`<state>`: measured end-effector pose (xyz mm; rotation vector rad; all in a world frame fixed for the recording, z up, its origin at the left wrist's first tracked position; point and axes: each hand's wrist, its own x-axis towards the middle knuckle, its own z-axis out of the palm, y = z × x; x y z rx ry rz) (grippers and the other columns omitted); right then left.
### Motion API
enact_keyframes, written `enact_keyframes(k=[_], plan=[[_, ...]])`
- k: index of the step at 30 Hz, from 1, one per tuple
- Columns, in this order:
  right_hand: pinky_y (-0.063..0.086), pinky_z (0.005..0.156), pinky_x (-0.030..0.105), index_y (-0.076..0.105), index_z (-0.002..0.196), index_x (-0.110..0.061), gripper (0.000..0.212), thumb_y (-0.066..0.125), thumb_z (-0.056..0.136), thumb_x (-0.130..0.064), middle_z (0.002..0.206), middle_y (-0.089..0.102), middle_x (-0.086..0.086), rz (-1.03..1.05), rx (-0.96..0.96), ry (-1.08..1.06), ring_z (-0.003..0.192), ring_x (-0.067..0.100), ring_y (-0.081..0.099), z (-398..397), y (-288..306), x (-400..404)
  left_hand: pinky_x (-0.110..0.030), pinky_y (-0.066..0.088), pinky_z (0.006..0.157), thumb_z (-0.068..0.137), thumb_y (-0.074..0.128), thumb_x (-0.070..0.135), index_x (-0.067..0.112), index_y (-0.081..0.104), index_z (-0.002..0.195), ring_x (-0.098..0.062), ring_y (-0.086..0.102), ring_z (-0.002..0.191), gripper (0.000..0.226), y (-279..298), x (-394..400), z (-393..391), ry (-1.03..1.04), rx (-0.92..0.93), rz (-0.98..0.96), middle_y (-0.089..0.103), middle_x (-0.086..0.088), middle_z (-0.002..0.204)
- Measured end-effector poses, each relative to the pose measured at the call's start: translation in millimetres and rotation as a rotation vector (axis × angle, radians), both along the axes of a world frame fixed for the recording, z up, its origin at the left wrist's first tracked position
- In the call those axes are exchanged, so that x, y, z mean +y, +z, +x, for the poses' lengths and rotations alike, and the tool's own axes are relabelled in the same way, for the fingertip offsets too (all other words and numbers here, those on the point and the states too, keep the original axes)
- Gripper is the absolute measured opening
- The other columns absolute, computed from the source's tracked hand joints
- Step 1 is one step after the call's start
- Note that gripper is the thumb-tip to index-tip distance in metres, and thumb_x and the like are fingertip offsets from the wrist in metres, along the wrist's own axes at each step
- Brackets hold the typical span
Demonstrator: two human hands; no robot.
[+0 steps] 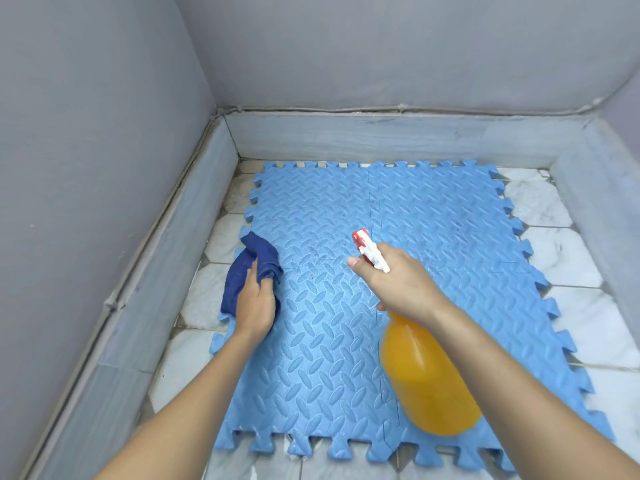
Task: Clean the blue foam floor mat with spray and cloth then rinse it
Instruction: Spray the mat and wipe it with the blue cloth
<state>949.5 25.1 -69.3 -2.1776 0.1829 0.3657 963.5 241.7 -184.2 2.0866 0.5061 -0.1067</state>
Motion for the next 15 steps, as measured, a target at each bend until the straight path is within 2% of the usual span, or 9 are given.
enact_keyframes(k=[1, 2, 4, 7, 10, 12, 14, 15], plan=[[0.058, 0.074, 0.045, 0.054, 0.086, -0.018, 0.033, 0.057, 0.090, -0.050, 0.077, 0.058, 0.000, -0.012, -0.012, -0.040, 0.080, 0.021, 0.062, -1.7, 1.5, -3.6, -0.036, 0.015, 0.119, 0.102, 0.026, 0.033, 0.019, 0.028, 0.150, -0.020, 0.024, 0.144, 0.050, -3.8, 0.9, -4.0, -0.092, 0.003, 0.056, 0.031, -0.003, 0.154], [0.057, 0.076, 0.046, 0.053, 0.081, -0.017, 0.036, 0.058, 0.089, -0.052, 0.075, 0.060, 0.001, -0.023, -0.028, -0.090, 0.079, 0.023, 0.063, -3.3, 2.6, -7.9, -0.035, 0.005, 0.121, 0.103, 0.025, 0.031, 0.020, 0.018, 0.152, -0.014, 0.009, 0.148, 0.051, -8.8, 2.1, -7.7, -0.182, 0.007, 0.125, 0.015, 0.000, 0.160], [0.056, 0.078, 0.049, 0.050, 0.073, -0.013, 0.043, 0.059, 0.088, -0.052, 0.073, 0.063, 0.009, -0.029, -0.047, -0.202, 0.077, 0.029, 0.064, -6.6, 3.4, -17.5, -0.036, -0.002, 0.121, 0.103, 0.024, 0.028, 0.021, 0.007, 0.153, -0.011, -0.005, 0.148, 0.054, -17.4, 3.3, -14.3, -0.344, 0.042, 0.269, 0.000, 0.001, 0.162], [0.056, 0.076, 0.050, 0.044, 0.065, -0.014, 0.044, 0.057, 0.088, -0.049, 0.062, 0.056, 0.007, -0.059, -0.042, -0.324, 0.074, 0.035, 0.064, -13.4, 1.6, -33.1, -0.034, -0.006, 0.119, 0.102, 0.022, 0.028, 0.023, 0.000, 0.153, -0.013, -0.013, 0.147, 0.056, -23.3, 2.3, -19.7, -0.456, 0.073, 0.409, -0.010, 0.001, 0.161], [0.057, 0.075, 0.047, 0.047, 0.068, -0.014, 0.039, 0.057, 0.091, -0.044, 0.061, 0.053, 0.002, -0.072, -0.018, -0.412, 0.066, 0.029, 0.063, -18.6, 3.7, -49.5, -0.035, -0.007, 0.120, 0.103, 0.018, 0.032, 0.025, -0.003, 0.153, -0.012, -0.016, 0.146, 0.055, -26.6, 5.4, -16.6, -0.473, 0.093, 0.421, -0.014, 0.002, 0.160], [0.058, 0.068, 0.041, 0.053, 0.072, -0.013, 0.036, 0.057, 0.092, -0.043, 0.066, 0.056, 0.003, -0.027, 0.004, -0.503, 0.063, 0.024, 0.063, -22.5, 6.4, -61.1, -0.035, -0.007, 0.120, 0.103, 0.017, 0.032, 0.026, -0.003, 0.153, -0.011, -0.016, 0.146, 0.054, -27.5, 5.7, -15.9, -0.478, 0.106, 0.401, -0.014, 0.003, 0.160], [0.054, 0.057, 0.033, 0.055, 0.071, -0.013, 0.036, 0.058, 0.092, -0.043, 0.070, 0.061, 0.005, 0.002, 0.011, -0.592, 0.068, 0.028, 0.067, -27.7, 9.1, -70.9, -0.035, -0.007, 0.120, 0.103, 0.018, 0.032, 0.027, -0.002, 0.152, -0.011, -0.015, 0.146, 0.053, -29.3, 6.6, -15.2, -0.468, 0.103, 0.382, -0.013, 0.004, 0.160], [0.054, 0.057, 0.033, 0.054, 0.069, -0.014, 0.037, 0.058, 0.092, -0.042, 0.069, 0.061, 0.005, 0.006, 0.007, -0.622, 0.069, 0.029, 0.068, -30.0, 9.1, -74.8, -0.034, -0.007, 0.120, 0.103, 0.018, 0.032, 0.027, -0.002, 0.152, -0.011, -0.015, 0.146, 0.053, -30.0, 6.8, -15.1, -0.466, 0.095, 0.383, -0.013, 0.004, 0.160]])
